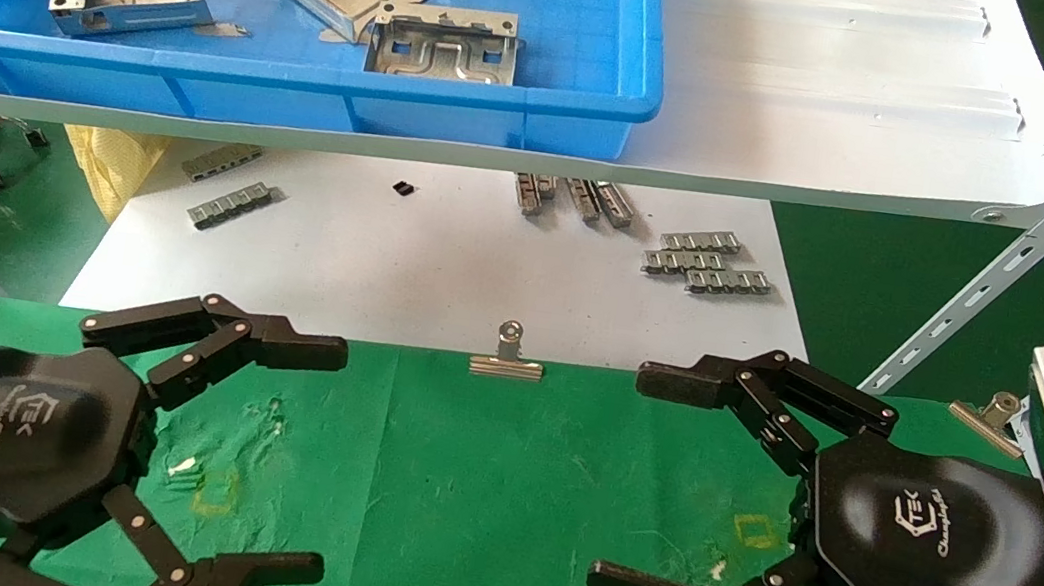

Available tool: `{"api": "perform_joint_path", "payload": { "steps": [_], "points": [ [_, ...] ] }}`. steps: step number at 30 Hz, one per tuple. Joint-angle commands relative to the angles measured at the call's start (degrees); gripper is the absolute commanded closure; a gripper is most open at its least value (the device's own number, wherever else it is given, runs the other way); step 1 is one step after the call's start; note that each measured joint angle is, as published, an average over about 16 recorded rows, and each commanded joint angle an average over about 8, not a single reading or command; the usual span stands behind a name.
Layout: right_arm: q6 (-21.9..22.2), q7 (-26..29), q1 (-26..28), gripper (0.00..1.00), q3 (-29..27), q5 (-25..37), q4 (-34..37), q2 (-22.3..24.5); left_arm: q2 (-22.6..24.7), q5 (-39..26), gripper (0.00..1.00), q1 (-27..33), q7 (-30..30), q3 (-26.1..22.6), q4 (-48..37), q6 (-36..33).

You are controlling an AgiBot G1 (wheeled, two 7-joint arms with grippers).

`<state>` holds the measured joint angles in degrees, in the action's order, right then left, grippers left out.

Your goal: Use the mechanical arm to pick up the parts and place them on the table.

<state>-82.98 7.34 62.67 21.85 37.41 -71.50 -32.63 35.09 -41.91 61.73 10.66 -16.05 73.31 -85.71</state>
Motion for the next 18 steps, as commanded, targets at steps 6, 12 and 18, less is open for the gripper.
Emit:
{"api": "perform_joint_path", "payload": {
  "steps": [6, 12, 18],
  "points": [
    [0.00, 0.00, 0.00, 0.00, 0.00, 0.00, 0.00, 0.00, 0.00, 0.00, 0.00, 0.00, 0.00, 0.00, 0.00, 0.00],
    [0.00, 0.00, 0.00, 0.53, 0.00, 0.00, 0.00, 0.00, 0.00, 0.00, 0.00, 0.00, 0.00, 0.00, 0.00, 0.00],
    [0.00, 0.00, 0.00, 1.00, 0.00, 0.00, 0.00, 0.00, 0.00, 0.00, 0.00, 0.00, 0.00, 0.00, 0.00, 0.00]
  ]
}}
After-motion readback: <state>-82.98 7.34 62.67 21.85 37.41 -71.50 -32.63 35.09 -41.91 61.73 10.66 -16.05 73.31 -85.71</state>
